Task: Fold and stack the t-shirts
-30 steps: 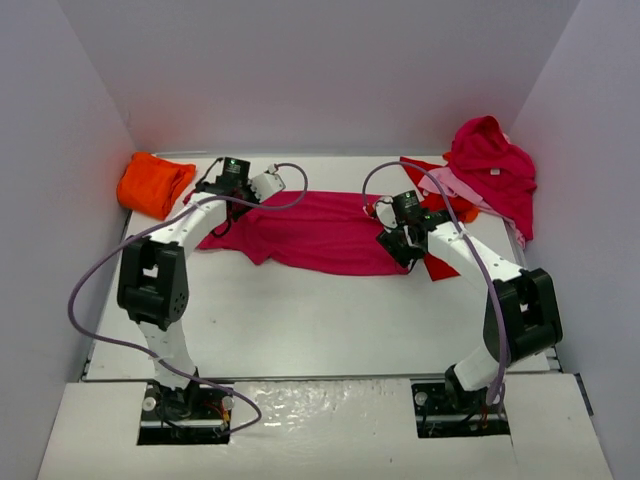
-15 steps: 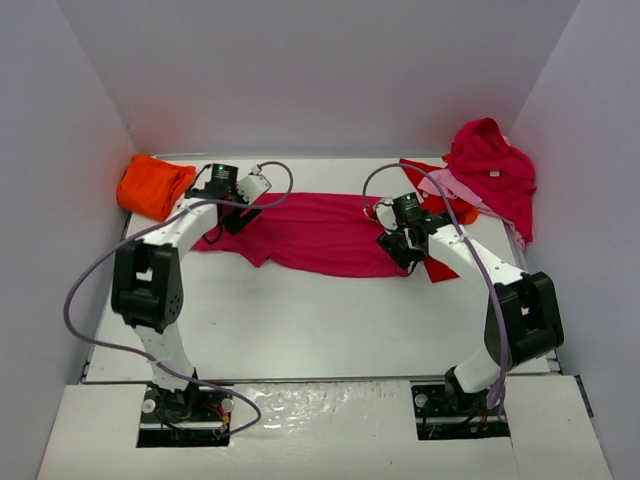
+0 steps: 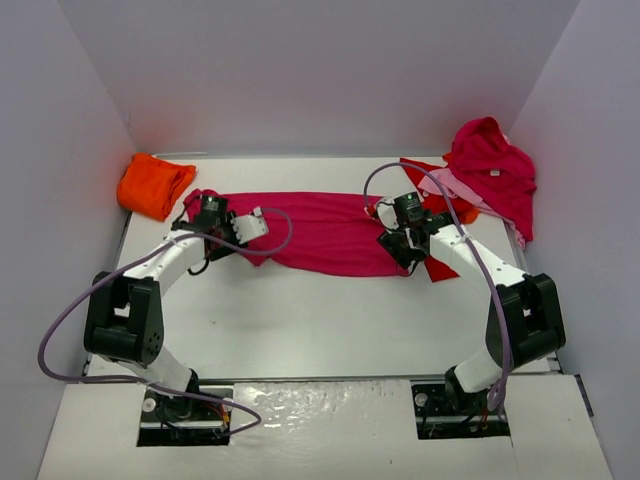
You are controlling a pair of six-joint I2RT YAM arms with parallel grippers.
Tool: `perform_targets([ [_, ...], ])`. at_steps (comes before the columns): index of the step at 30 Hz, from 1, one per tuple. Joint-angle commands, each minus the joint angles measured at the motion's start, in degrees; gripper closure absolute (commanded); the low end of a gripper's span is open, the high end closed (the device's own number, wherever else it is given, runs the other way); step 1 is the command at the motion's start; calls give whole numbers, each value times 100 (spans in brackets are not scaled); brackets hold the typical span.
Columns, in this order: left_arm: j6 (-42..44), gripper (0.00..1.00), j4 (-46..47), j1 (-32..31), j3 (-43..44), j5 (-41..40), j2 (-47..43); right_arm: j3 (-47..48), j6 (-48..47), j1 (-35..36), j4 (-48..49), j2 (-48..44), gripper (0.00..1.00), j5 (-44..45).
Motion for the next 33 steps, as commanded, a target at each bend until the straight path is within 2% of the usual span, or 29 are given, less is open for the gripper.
perform_targets([
  [1,1177,55,1071,-132,-584,-461,-332,64,73,45,73,-201,43,228],
  [13,1603,54,1735,-145,-370,-682,15,119,113,38,66,-3,43,276],
  [19,2207,55,2226,-73,-229,-808,401,122,148,38,64,131,43,270],
  [24,2350,55,2329,-63,-25,-766,694,93,123,29,74,144,43,306],
  [33,2547,55,2495,-6,-208,-774,782,123,130,15,108,322,42,298],
])
